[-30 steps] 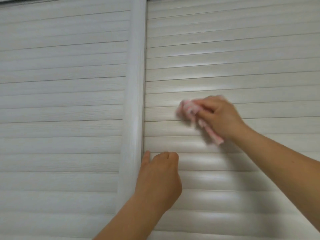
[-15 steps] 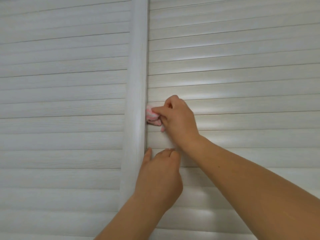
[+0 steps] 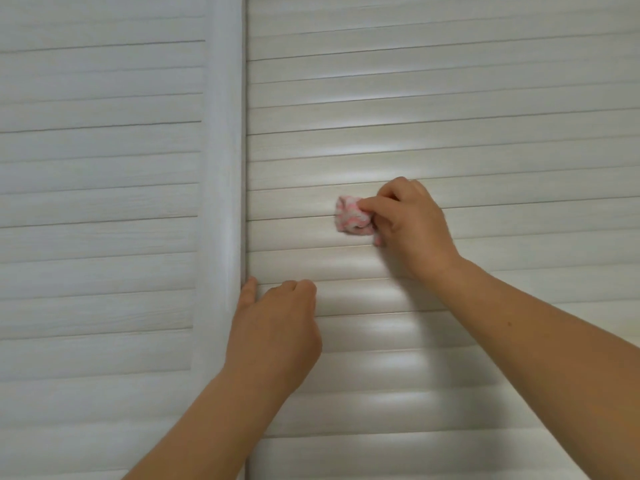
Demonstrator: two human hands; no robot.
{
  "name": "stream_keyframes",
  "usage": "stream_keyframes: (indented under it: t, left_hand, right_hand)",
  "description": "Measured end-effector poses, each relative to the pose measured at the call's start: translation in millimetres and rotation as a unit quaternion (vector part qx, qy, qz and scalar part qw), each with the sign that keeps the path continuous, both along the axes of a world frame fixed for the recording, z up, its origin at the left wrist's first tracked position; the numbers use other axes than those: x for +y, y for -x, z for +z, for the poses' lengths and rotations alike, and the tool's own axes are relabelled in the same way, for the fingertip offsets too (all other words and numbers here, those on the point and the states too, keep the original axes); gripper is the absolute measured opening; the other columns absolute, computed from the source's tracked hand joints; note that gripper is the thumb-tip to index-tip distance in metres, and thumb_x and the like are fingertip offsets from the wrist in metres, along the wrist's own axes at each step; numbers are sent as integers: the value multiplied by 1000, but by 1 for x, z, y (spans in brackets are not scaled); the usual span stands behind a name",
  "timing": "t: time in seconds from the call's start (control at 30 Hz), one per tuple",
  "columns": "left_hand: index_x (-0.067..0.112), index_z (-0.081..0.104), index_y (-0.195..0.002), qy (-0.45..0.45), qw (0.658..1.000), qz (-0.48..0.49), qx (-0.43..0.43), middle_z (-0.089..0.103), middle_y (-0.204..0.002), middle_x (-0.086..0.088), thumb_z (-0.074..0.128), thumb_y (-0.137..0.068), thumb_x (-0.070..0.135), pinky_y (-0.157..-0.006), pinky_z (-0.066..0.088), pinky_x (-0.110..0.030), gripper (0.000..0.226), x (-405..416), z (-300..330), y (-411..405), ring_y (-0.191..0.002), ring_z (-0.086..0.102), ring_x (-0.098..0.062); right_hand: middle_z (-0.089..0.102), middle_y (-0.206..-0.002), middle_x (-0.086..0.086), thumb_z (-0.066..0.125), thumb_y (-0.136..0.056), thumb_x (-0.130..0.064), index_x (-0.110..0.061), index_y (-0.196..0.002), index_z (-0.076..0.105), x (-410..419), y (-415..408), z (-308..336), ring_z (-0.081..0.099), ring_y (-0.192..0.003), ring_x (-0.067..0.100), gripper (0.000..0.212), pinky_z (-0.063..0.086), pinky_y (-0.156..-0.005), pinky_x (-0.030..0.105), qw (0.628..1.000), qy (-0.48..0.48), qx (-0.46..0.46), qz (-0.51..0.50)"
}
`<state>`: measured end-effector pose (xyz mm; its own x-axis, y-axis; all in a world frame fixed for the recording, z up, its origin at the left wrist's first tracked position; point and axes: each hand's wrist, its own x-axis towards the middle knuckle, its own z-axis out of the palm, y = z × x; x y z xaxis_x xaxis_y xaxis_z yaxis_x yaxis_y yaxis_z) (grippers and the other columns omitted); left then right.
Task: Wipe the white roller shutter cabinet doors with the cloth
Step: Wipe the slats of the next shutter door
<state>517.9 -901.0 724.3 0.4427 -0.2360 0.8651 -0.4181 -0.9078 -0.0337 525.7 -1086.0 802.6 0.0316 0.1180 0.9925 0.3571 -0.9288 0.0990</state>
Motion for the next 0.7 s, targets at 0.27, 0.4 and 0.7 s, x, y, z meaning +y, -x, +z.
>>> stream_keyframes:
  t: [0.27, 0.4, 0.7]
  left_hand:
    - [24, 34, -82, -6, 1000, 20, 10, 34, -69, 11, 29, -89, 6, -117, 9, -36, 20, -4, 2, 1, -69, 38, -12]
    - [23, 32, -85, -18, 999, 39, -4, 34, -71, 10, 28, -89, 7, -117, 9, -36, 17, -9, 3, 0, -72, 38, -13]
    - [23, 34, -84, -9, 998, 55, -6, 40, -74, 9, 27, -88, 7, -116, 11, -38, 18, -13, 6, 3, -75, 50, -14]
  right_hand:
    - [56, -100, 16, 51, -88, -2, -14, -107, 71, -84, 36, -9, 48, -93, 35, 30, 36, -73, 33, 980, -56, -8, -189]
    - [57, -97, 9, 58, -86, -12, -19, -98, 73, -93, 40, -13, 47, -94, 34, 21, 32, -66, 32, 965, -152, -47, -210]
    - [55, -108, -2, 53, -93, -26, -22, -105, 65, -11, 28, -3, 46, -106, 20, 18, 36, -75, 34, 990, -67, 69, -108]
